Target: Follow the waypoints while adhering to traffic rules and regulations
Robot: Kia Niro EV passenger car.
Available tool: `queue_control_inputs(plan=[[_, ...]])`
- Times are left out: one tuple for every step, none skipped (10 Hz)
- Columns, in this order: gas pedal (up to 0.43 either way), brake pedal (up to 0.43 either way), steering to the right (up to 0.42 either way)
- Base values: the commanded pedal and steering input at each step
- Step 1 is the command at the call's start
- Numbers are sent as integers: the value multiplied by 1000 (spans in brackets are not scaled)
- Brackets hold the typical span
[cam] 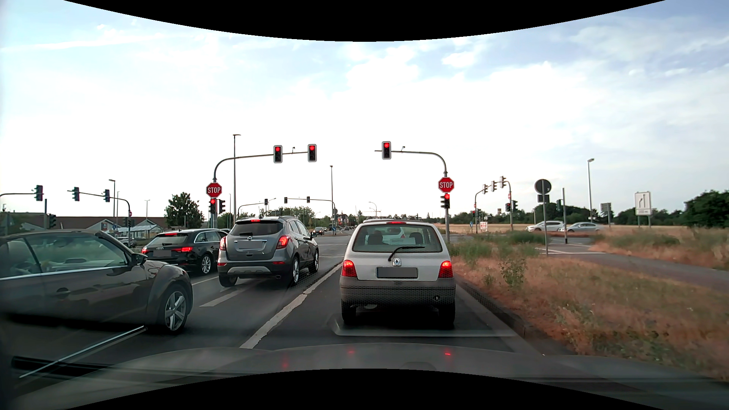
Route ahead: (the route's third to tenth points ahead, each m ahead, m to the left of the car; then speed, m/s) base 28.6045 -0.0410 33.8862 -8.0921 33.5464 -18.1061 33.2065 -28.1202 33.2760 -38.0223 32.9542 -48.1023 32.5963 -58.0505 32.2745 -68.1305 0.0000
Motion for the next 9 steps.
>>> queue_control_inputs(plan=[[0,378,-9],[0,378,-10],[0,378,-10],[0,378,-9],[0,378,-10],[0,378,-9],[0,378,-10],[0,378,-10],[0,378,-10]])
